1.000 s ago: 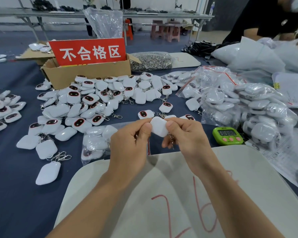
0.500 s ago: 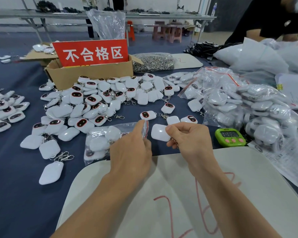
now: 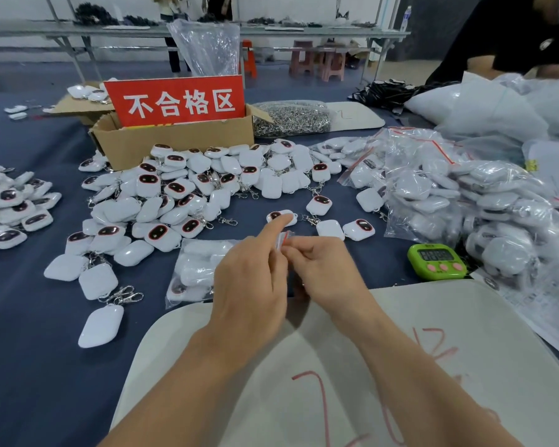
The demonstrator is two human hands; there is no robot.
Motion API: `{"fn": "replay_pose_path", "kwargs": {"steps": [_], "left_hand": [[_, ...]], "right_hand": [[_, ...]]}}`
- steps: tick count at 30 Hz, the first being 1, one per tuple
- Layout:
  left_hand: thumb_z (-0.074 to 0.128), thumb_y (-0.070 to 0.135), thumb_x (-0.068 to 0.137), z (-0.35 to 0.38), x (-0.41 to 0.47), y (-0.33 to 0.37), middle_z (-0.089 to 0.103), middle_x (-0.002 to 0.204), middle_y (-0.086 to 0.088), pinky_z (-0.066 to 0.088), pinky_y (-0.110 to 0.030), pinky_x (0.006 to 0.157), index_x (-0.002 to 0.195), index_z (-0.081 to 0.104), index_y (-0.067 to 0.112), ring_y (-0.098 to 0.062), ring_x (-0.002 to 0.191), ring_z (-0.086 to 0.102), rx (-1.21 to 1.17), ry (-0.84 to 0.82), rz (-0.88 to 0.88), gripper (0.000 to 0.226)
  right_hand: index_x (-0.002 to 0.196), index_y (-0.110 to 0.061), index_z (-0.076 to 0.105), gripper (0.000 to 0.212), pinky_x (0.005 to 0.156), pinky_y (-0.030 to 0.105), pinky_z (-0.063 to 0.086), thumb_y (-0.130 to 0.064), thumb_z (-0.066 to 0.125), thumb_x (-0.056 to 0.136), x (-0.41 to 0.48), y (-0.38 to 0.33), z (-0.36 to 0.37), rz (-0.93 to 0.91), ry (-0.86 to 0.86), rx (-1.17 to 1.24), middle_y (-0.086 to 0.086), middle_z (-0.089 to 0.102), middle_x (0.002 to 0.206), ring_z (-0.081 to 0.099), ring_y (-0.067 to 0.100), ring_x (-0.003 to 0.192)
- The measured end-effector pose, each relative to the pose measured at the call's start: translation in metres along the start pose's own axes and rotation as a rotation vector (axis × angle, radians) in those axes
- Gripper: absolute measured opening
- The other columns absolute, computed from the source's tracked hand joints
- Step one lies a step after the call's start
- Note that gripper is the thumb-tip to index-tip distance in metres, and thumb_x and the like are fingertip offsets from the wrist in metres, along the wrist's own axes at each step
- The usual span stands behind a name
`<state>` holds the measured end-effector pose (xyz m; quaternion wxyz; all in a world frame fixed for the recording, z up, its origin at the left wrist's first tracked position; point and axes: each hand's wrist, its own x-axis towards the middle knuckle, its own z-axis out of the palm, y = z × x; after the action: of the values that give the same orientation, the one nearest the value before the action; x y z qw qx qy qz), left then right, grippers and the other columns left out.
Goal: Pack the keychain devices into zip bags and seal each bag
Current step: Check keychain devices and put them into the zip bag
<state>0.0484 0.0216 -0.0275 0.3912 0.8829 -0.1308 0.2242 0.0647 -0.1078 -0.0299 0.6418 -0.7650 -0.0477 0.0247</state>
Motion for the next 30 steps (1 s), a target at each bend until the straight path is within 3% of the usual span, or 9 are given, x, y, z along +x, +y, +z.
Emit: {"fn": "replay_pose_path", "kwargs": {"steps": [4, 7, 10, 14, 17, 20, 23, 26, 30], "left_hand": [[0.043, 0.015, 0.099, -0.001, -0.001, -0.001, 0.048, 0.071, 0.020, 0.040, -0.018, 0.070, 0.142, 0.060, 0.026, -0.003, 0.072, 0.050, -0.125, 0.105, 0.030, 0.047], [0.045, 0.015, 0.101, -0.004, 0.003, -0.004, 0.048, 0.066, 0.013, 0.037, -0.013, 0.061, 0.143, 0.058, 0.027, -0.004, 0.062, 0.049, -0.219, 0.240, -0.043, 0.046], [0.046, 0.016, 0.102, -0.013, 0.012, -0.009, 0.052, 0.070, 0.010, 0.039, -0.016, 0.059, 0.140, 0.062, 0.028, -0.005, 0.061, 0.046, -0.316, 0.383, -0.131, 0.042], [0.044, 0.013, 0.104, -0.037, 0.031, -0.017, 0.055, 0.075, 0.024, 0.041, -0.012, 0.070, 0.137, 0.064, 0.023, 0.001, 0.070, 0.049, -0.404, 0.609, -0.134, 0.039], [0.042, 0.012, 0.105, -0.050, 0.034, -0.019, 0.057, 0.082, 0.030, 0.039, -0.007, 0.071, 0.138, 0.062, 0.019, 0.005, 0.071, 0.049, -0.320, 0.690, -0.036, 0.039], [0.045, 0.018, 0.108, -0.040, 0.024, -0.022, 0.060, 0.087, 0.018, 0.041, -0.009, 0.071, 0.141, 0.058, 0.025, -0.001, 0.076, 0.056, -0.209, 0.575, -0.001, 0.036], [0.050, 0.023, 0.105, -0.013, 0.013, -0.022, 0.065, 0.089, 0.012, 0.042, -0.014, 0.074, 0.142, 0.056, 0.034, -0.001, 0.083, 0.058, -0.133, 0.160, -0.034, 0.040], [0.054, 0.036, 0.102, 0.009, 0.011, -0.022, 0.057, 0.077, 0.015, 0.032, -0.025, 0.072, 0.146, 0.051, 0.039, -0.006, 0.080, 0.049, 0.088, -0.222, -0.059, 0.044], [0.053, 0.044, 0.095, 0.012, 0.011, -0.021, 0.066, 0.089, 0.007, 0.038, -0.036, 0.076, 0.139, 0.055, 0.042, -0.023, 0.095, 0.060, 0.235, -0.266, -0.033, 0.043]], "right_hand": [[0.080, -0.034, 0.072, 0.038, 0.058, 0.024, 0.044, -0.009, 0.051, 0.097, 0.000, -0.002, 0.001, -0.053, -0.190, -0.129, -0.014, 0.068, 0.069, 0.053, 0.004, 0.057], [0.089, -0.030, 0.081, 0.026, 0.050, 0.021, 0.045, -0.012, 0.063, 0.085, 0.003, -0.001, -0.010, -0.056, 0.215, 0.108, -0.004, 0.078, 0.083, 0.051, 0.009, 0.048], [0.109, -0.033, 0.078, 0.030, 0.080, 0.020, 0.053, -0.013, 0.064, 0.092, 0.009, 0.006, -0.030, -0.043, 0.522, -0.079, -0.011, 0.077, 0.107, 0.069, 0.002, 0.083], [0.155, -0.030, 0.042, 0.062, 0.118, 0.037, 0.030, -0.022, 0.060, 0.097, 0.014, 0.017, -0.031, 0.050, 0.226, -0.789, -0.002, 0.044, 0.155, 0.035, 0.020, 0.145], [0.150, -0.025, 0.048, 0.053, 0.121, 0.037, 0.022, -0.027, 0.058, 0.098, 0.012, 0.019, -0.026, -0.001, 0.198, -0.949, -0.003, 0.049, 0.150, 0.038, 0.021, 0.140], [0.134, -0.028, 0.061, 0.039, 0.101, 0.031, 0.035, -0.024, 0.064, 0.096, 0.009, 0.015, -0.027, -0.005, 0.228, -0.868, -0.005, 0.055, 0.137, 0.050, 0.022, 0.124], [0.125, -0.028, 0.067, 0.028, 0.098, 0.036, 0.042, -0.021, 0.058, 0.099, 0.006, 0.013, -0.026, -0.021, 0.207, -0.806, -0.006, 0.064, 0.127, 0.054, 0.020, 0.117], [0.102, -0.027, 0.073, 0.020, 0.078, 0.033, 0.050, -0.025, 0.053, 0.102, 0.001, 0.012, -0.026, -0.021, 0.343, -0.569, -0.007, 0.071, 0.085, 0.064, 0.018, 0.086], [0.088, -0.027, 0.074, 0.025, 0.053, 0.023, 0.052, -0.019, 0.054, 0.100, 0.000, 0.010, -0.029, 0.057, 0.414, -0.241, -0.009, 0.070, 0.066, 0.069, 0.016, 0.056]]}}
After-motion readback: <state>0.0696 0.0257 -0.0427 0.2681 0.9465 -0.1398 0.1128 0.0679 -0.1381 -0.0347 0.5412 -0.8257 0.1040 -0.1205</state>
